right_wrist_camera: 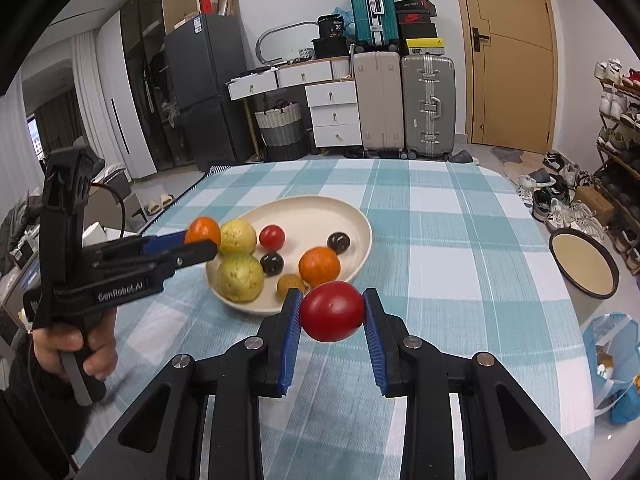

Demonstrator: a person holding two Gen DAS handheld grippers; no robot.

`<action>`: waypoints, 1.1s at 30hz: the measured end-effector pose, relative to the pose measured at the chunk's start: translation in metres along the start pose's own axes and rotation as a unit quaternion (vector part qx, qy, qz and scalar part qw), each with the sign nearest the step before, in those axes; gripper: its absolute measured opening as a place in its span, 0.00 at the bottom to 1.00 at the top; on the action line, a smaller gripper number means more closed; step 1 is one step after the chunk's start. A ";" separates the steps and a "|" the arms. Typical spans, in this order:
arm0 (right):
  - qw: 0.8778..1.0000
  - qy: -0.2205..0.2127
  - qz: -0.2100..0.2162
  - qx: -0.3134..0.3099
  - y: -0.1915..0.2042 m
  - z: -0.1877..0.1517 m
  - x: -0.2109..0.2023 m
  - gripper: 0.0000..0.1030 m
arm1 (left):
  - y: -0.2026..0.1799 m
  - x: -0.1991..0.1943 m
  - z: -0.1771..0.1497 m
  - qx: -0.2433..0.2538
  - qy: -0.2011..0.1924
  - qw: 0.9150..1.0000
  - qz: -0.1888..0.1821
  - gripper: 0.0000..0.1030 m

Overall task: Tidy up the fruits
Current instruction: 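Lower and open the left gripper on the plate while the right releases the tomato there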

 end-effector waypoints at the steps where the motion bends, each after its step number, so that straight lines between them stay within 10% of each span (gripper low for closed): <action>1: 1.000 -0.002 0.000 0.000 -0.001 0.004 0.002 0.30 | 0.000 0.001 0.001 0.001 0.000 1.000 0.000 0.36; 33: 0.998 0.011 0.003 0.054 -0.026 0.057 0.094 0.30 | 0.007 0.051 0.030 0.003 0.015 1.000 0.008 0.36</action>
Point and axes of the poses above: each gripper's, at about its wrist camera, not at the fingertips, and x roughly the way its jaws point, y to its left, z to its top, the point moved 7 cm from there along x, roughly the way its jaws point, and after that the axes turned 12 degrees about y, right-handed, at the moved point
